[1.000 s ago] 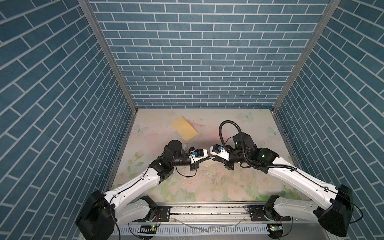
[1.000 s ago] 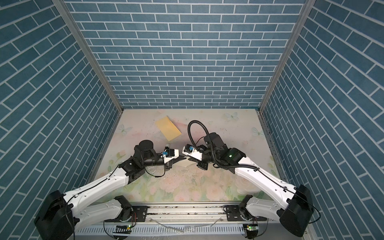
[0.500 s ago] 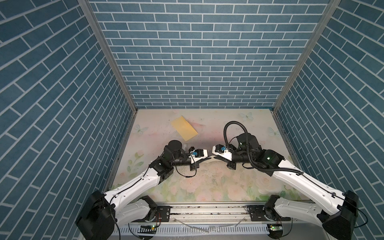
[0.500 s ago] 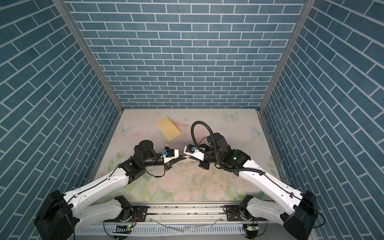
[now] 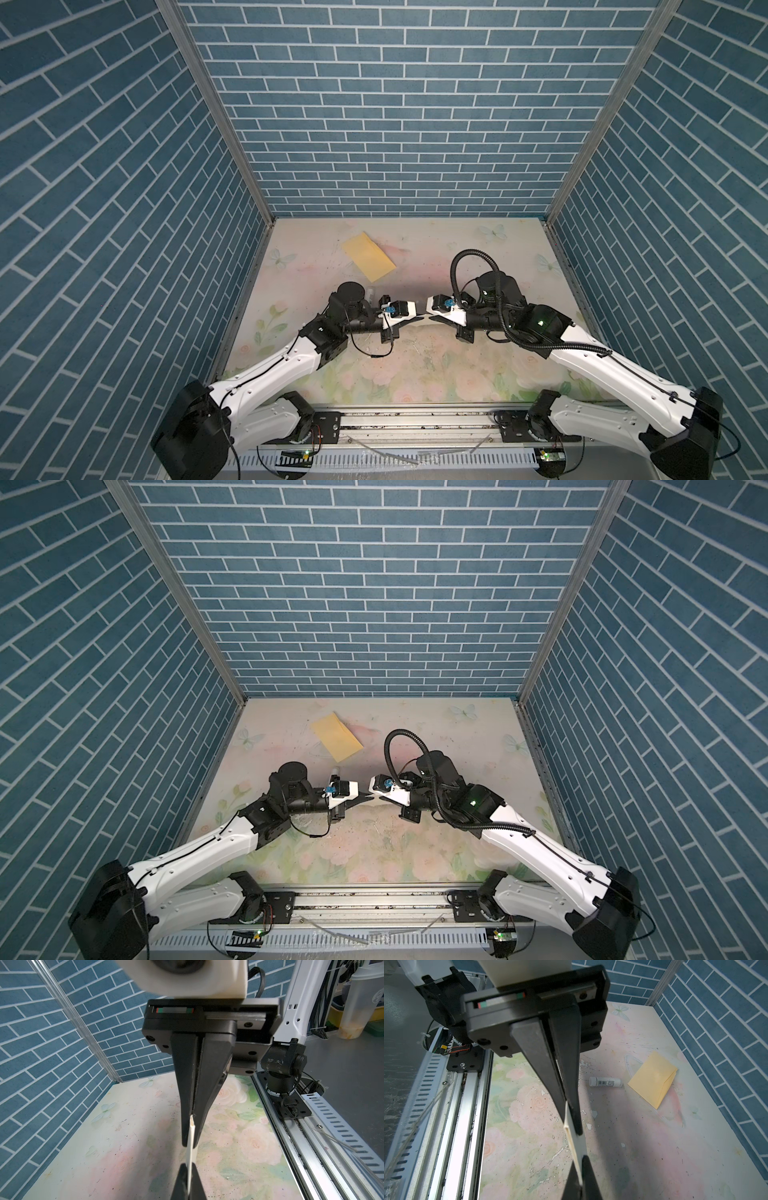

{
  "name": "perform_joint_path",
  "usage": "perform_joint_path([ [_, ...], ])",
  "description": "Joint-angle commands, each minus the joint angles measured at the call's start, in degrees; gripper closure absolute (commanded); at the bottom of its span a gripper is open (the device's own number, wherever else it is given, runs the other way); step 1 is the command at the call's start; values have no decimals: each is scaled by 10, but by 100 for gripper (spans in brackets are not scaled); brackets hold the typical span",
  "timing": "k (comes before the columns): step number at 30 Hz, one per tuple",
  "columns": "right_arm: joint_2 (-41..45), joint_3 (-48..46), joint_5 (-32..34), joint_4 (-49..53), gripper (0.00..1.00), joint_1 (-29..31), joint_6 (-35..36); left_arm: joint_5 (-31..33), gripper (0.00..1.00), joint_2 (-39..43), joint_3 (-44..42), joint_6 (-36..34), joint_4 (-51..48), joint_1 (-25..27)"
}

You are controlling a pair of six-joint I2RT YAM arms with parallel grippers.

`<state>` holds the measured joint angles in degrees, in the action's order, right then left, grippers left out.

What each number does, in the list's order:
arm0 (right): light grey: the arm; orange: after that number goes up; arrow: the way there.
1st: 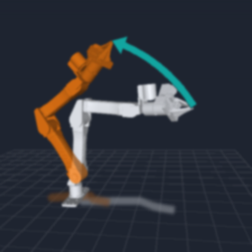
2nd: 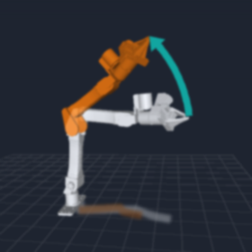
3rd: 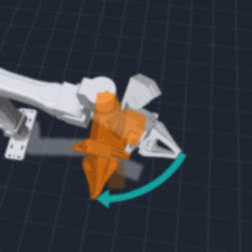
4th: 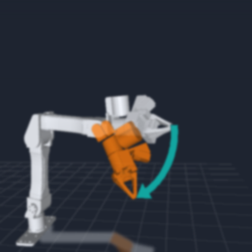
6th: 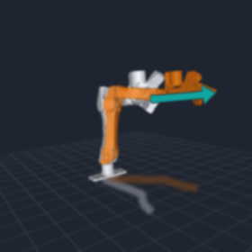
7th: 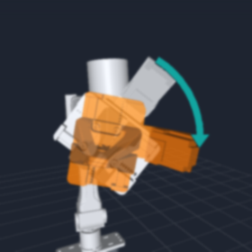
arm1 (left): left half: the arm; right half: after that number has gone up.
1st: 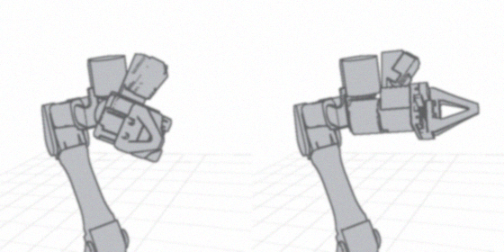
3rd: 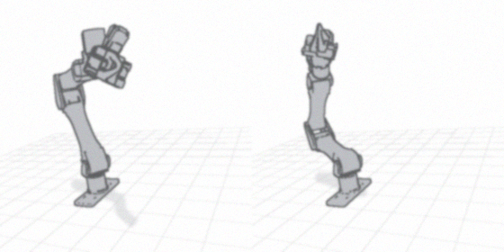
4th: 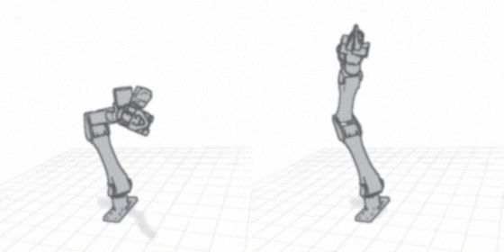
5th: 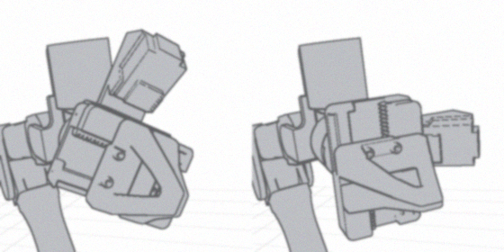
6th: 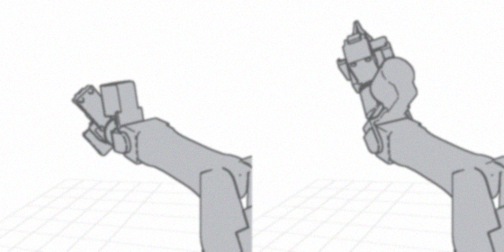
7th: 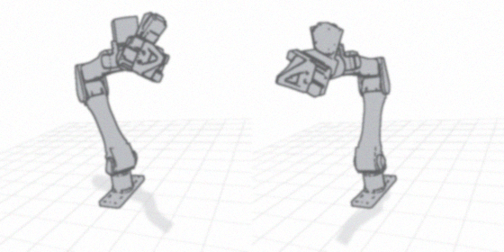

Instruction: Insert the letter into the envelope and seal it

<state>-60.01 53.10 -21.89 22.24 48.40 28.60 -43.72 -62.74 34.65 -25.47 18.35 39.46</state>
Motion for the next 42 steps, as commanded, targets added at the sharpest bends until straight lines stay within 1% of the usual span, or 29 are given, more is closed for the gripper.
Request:
perform_joint_path([
  [1,25,-13,19,3,100,-2,20,15,96,3,-18,-6,-14,-4],
  [9,32,-17,25,6,100,-3,21,23,96,2,-25,-5,-8,-4],
  [13,33,-18,26,7,100,-3,21,27,89,2,-27,-6,-8,-6],
  [15,33,-18,26,7,100,-3,21,29,88,2,-28,-6,-9,-5],
  [18,33,-19,27,9,100,-3,21,28,90,4,-30,-6,-9,-7],
  [21,36,-20,29,8,100,-3,21,27,100,6,-33,-6,-9,-9],
  [29,41,-23,36,12,100,-5,23,32,100,13,-42,-7,-9,-12],
  [32,46,-26,39,13,100,-7,23,37,88,16,-46,-7,-9,-13],
  [35,50,-29,40,14,100,-9,23,40,85,19,-50,-6,-8,-14],
  [38,53,-29,40,17,100,-10,23,42,86,22,-54,-6,-7,-16],
  [42,57,-30,43,19,100,-12,23,43,93,25,-58,-6,-7,-18],
])
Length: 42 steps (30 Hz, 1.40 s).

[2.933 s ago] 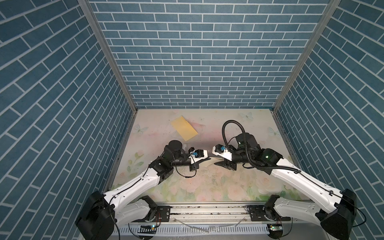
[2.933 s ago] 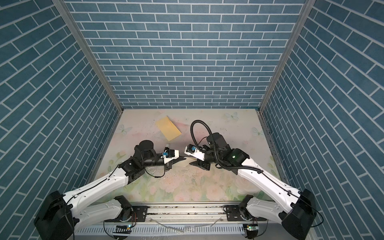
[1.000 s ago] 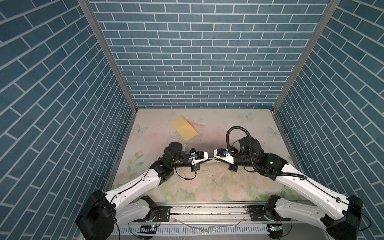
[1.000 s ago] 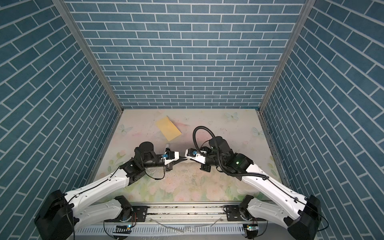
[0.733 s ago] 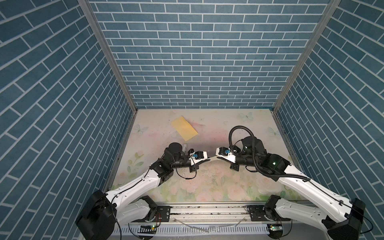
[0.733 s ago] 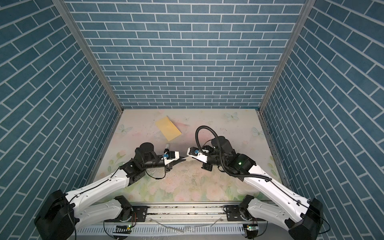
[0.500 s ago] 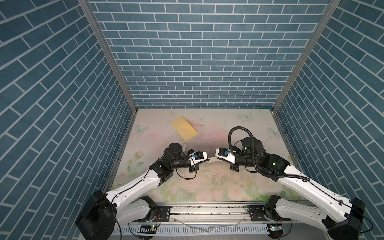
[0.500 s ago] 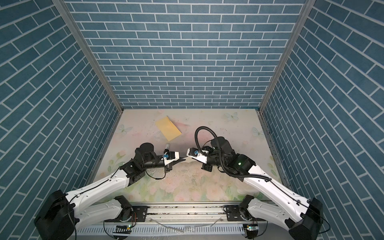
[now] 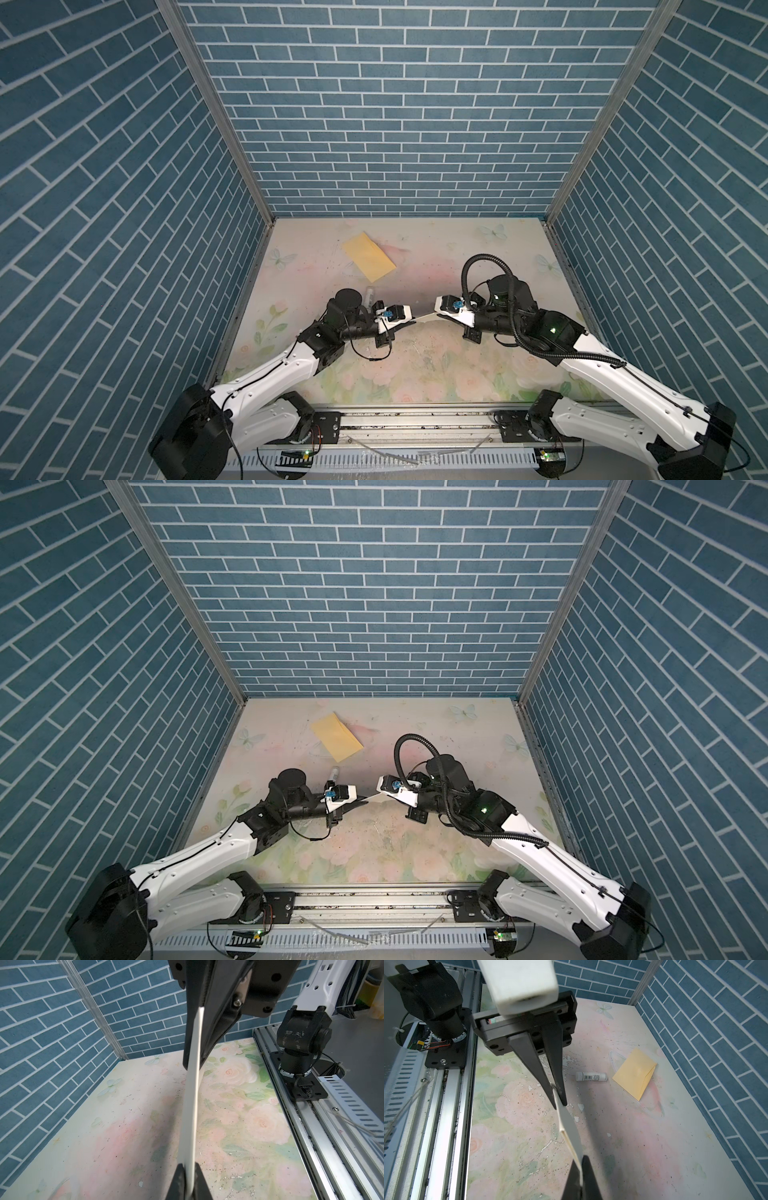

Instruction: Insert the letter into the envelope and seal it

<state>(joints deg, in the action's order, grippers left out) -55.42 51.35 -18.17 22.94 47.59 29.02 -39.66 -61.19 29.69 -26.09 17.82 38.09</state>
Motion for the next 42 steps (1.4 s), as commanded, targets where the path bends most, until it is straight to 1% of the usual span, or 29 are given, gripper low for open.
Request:
perform_joint_path([
  [1,11,-13,6,12,100,-3,19,4,94,10,-10,-1,-2,-5],
  [3,12,-13,6,13,100,-4,19,4,99,11,-12,-1,-1,-6],
  [8,16,-14,9,14,100,-6,19,7,100,11,-18,0,7,-7],
  [9,18,-13,9,15,100,-6,20,9,99,11,-19,0,7,-8],
  [11,21,-14,9,16,100,-7,20,12,89,11,-19,0,7,-8],
  [12,22,-14,9,16,100,-8,20,12,86,11,-21,0,7,-9],
  [14,25,-15,10,17,100,-8,20,14,84,11,-22,0,8,-9],
  [17,26,-16,9,19,100,-10,20,15,84,11,-23,0,10,-10],
  [19,26,-16,9,19,100,-10,20,15,85,11,-24,0,10,-10],
  [22,27,-17,9,19,100,-11,19,16,89,9,-24,0,11,-11],
  [24,28,-17,9,19,100,-11,20,16,93,9,-25,0,11,-11],
  [26,27,-17,10,19,100,-11,19,16,100,7,-26,0,11,-12],
  [33,22,-16,4,19,100,-12,17,16,100,7,-24,2,16,-13],
  [34,21,-16,2,18,100,-12,17,16,98,7,-22,2,14,-13],
  [36,15,-15,-4,17,100,-12,17,13,84,10,-15,2,6,-13],
  [37,11,-14,-7,15,100,-12,16,8,80,11,-11,3,4,-13],
  [40,-2,-12,-19,12,100,-12,16,-10,73,13,2,5,-7,-13],
  [42,-12,-8,-24,11,100,-12,16,-20,72,14,9,7,-11,-13],
])
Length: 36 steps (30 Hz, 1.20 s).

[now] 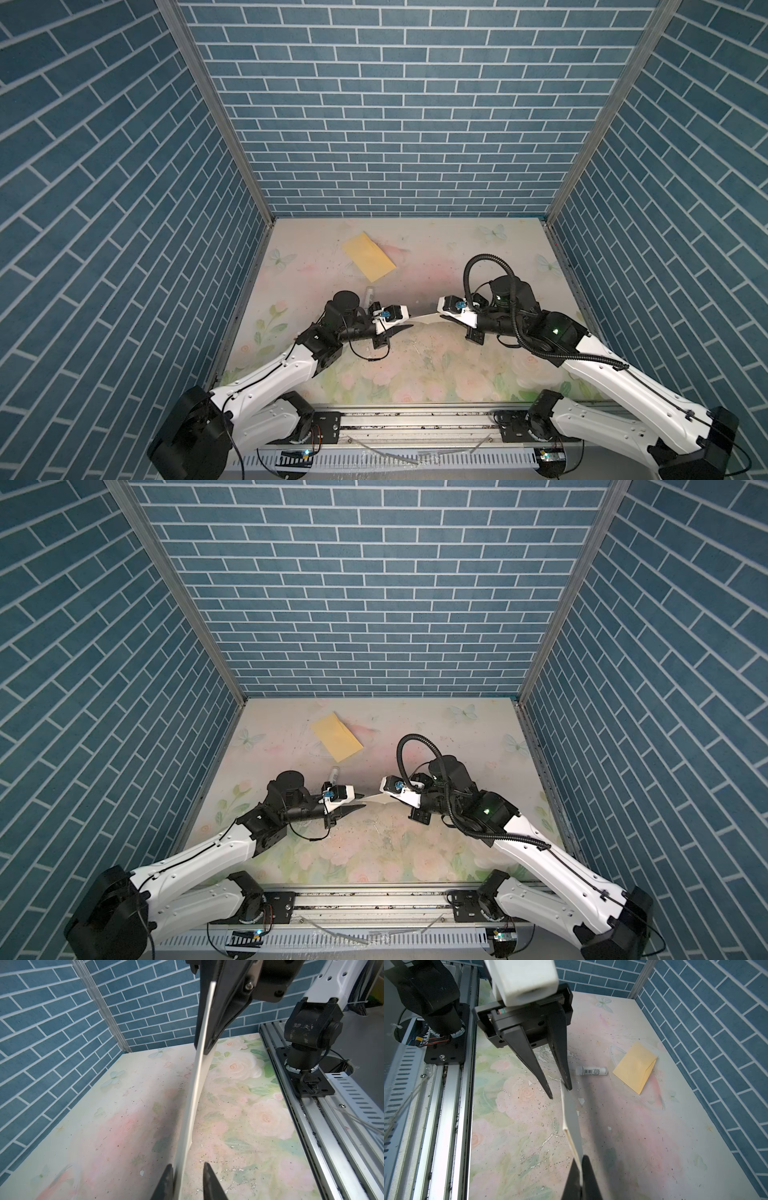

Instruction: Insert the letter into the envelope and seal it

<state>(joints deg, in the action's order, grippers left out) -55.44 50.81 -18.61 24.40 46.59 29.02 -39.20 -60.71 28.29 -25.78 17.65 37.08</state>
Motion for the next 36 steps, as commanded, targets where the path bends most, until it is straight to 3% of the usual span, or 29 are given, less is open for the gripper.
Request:
perform_joint_path([
  [1,-16,-1,-22,-5,100,-2,16,-28,71,9,26,5,-11,-3],
  [14,-59,15,-59,-28,100,-2,5,-59,75,-33,49,15,-2,-2],
  [24,-62,15,-58,-37,100,-2,2,-39,99,-31,41,32,14,-1],
  [26,-63,15,-54,-45,99,-1,-3,-19,100,-23,33,47,26,-2],
  [29,-67,18,-44,-57,89,-2,-14,29,100,-2,18,82,49,-2],
  [36,-97,25,-13,-103,63,-2,-45,221,100,73,6,194,15,-2],
])
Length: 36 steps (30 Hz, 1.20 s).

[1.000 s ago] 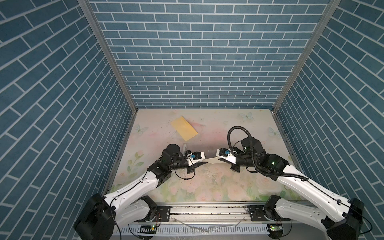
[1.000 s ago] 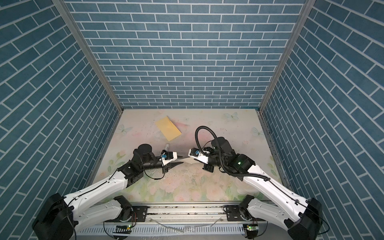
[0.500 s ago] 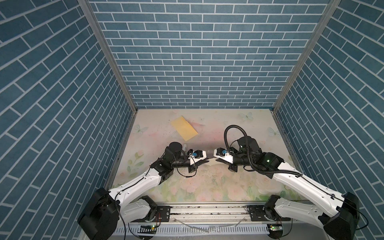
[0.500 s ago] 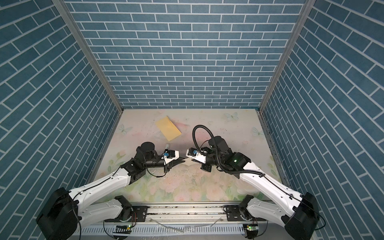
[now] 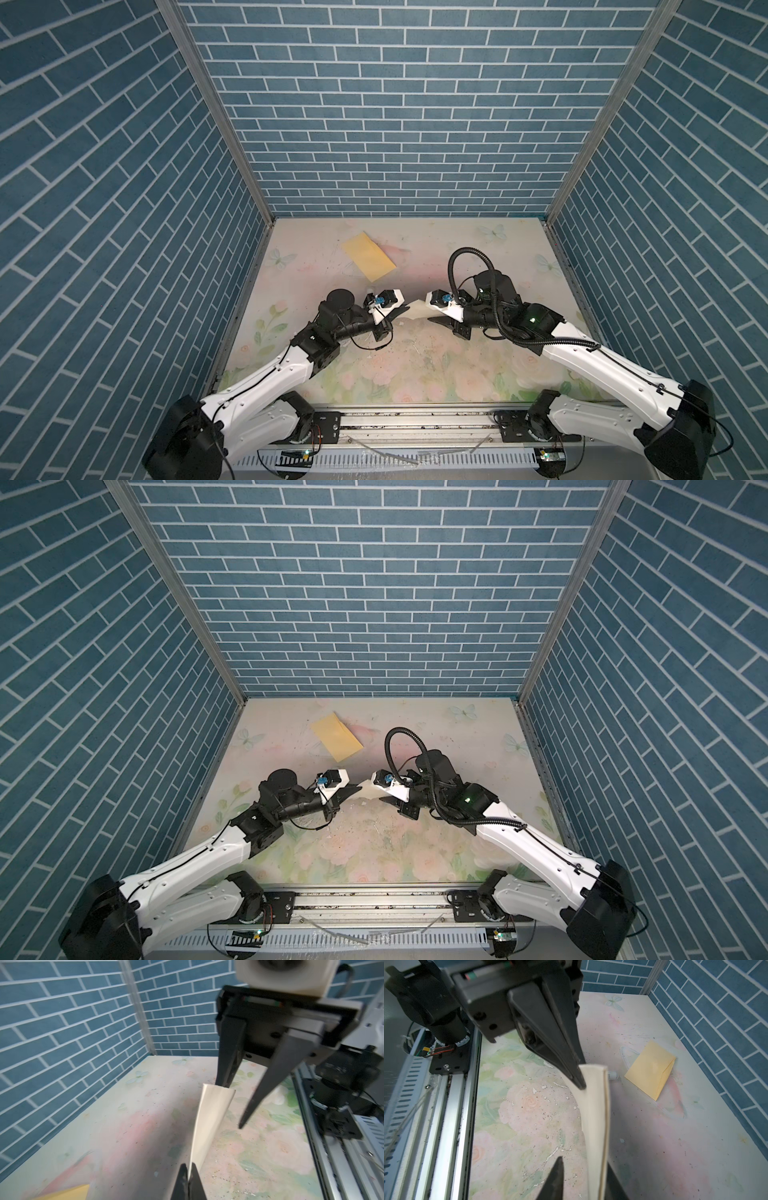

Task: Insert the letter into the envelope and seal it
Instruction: 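Release the letter with the right gripper and reach toward the envelope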

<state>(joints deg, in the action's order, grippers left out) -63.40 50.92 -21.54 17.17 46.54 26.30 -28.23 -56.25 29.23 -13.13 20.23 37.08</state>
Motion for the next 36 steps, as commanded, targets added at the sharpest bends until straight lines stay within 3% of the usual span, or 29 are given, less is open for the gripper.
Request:
perform_joint_path([
  [1,-28,29,25,-38,60,-1,-23,144,100,39,0,82,-27,-2],
  [3,-50,40,45,-53,49,-2,-32,197,100,57,7,98,-61,-3],
  [6,-95,70,56,-57,19,-12,-48,252,100,76,24,113,-120,-10],
  [7,-113,85,55,-58,16,-20,-62,266,100,80,30,121,-140,-16],
  [11,-171,128,75,-79,16,-45,-117,268,100,99,31,167,-177,-62],
  [19,-285,212,130,-107,11,-96,-205,199,100,124,21,258,-203,-175],
  [24,-361,276,148,-110,9,-114,-233,199,100,126,20,279,-211,-196],
  [26,-396,306,140,-115,4,-121,-250,198,100,124,19,287,-215,-203],
  [36,-549,451,152,-104,7,-131,-272,199,100,116,22,332,-237,-234],
])
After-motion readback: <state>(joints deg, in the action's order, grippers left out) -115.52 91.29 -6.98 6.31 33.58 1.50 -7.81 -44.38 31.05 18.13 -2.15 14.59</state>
